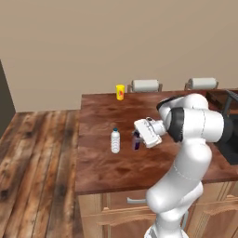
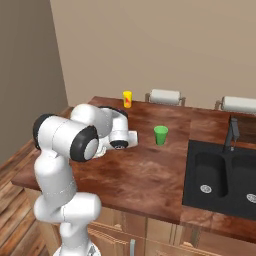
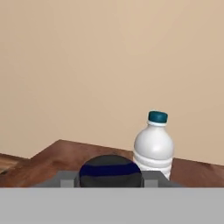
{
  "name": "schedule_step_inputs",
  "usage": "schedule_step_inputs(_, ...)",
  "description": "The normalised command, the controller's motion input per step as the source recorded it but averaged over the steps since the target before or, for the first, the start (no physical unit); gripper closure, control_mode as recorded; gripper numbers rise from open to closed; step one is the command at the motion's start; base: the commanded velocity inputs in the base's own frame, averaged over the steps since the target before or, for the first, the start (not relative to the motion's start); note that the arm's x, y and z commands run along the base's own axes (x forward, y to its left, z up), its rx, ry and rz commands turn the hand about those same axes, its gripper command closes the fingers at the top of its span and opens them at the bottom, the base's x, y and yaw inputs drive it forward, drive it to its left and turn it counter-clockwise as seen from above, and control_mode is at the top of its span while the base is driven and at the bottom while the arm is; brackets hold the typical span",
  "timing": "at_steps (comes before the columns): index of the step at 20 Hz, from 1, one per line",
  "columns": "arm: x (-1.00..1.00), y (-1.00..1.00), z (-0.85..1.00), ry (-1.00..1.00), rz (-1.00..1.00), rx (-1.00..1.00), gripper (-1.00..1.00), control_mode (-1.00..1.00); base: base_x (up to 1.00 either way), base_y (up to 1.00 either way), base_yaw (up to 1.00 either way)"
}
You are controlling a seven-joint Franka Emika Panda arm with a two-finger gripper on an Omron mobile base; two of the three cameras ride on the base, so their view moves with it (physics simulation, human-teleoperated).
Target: Place the drinks on the dining counter in a tight cluster.
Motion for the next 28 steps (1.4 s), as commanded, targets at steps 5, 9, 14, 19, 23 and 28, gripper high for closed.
schedule_step_inputs(5, 0.25, 0.23, -0.21, -0.03, -0.02, 0.0, 1.0, -1.0, 0.0, 0.0, 0.0)
schedule_step_inputs(9, 0.28, 0.21, -0.13, -0.06, -0.02, 0.0, 1.0, -1.0, 0.0, 0.0, 0.0)
schedule_step_inputs(14, 0.17, 0.13, -0.21, -0.04, 0.0, -0.02, 1.0, -1.0, 0.0, 0.0, 0.0)
schedule_step_inputs(19, 0.17, 0.06, -0.28, -0.01, 0.0, -0.03, 1.0, -1.0, 0.0, 0.0, 0.0)
schedule_step_inputs(23, 0.21, 0.03, -0.24, -0.01, 0.0, -0.03, 1.0, -1.0, 0.0, 0.0, 0.0)
schedule_step_inputs(28, 0.04, 0.01, -0.28, -0.04, 0.0, -0.01, 1.0, -1.0, 0.0, 0.0, 0.0)
